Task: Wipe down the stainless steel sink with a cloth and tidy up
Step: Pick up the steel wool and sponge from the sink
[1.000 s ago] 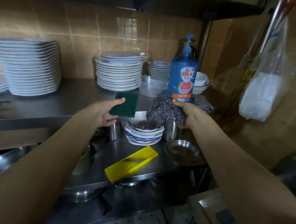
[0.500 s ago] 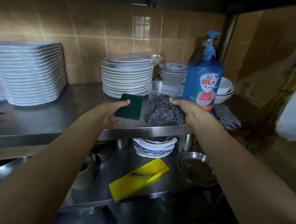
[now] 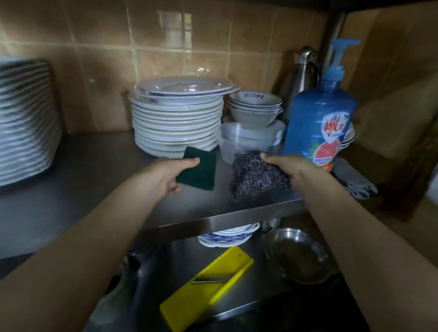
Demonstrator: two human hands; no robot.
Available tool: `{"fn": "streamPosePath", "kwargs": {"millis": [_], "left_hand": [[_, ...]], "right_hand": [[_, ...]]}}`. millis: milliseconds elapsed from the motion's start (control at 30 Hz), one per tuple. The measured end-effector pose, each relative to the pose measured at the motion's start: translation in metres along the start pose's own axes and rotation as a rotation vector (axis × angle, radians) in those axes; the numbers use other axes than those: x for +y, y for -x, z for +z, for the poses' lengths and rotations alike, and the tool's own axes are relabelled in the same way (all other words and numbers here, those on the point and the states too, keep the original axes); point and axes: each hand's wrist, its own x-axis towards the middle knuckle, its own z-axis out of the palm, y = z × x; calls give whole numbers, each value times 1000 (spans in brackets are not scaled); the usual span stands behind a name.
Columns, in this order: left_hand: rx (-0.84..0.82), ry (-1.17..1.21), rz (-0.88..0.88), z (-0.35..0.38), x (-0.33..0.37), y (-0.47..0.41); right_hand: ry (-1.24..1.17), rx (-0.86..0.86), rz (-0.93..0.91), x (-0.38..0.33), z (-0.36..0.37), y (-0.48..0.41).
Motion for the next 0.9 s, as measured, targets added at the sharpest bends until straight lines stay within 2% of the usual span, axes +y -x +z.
{"fn": "streamPosePath", "kwargs": {"millis": [133, 300, 667, 900], "left_hand": [[-38, -26, 42, 2, 6, -10], [-18, -32, 53, 4, 3, -17], [-12, -121, 46, 10, -13, -19], [21, -165, 76, 10, -15, -17]], "right_hand": [[20, 26, 4, 5, 7, -6], [163, 44, -31, 9, 5, -19], [1038, 58, -266, 9, 0, -34], [974, 320, -412, 33, 11, -34]]}}
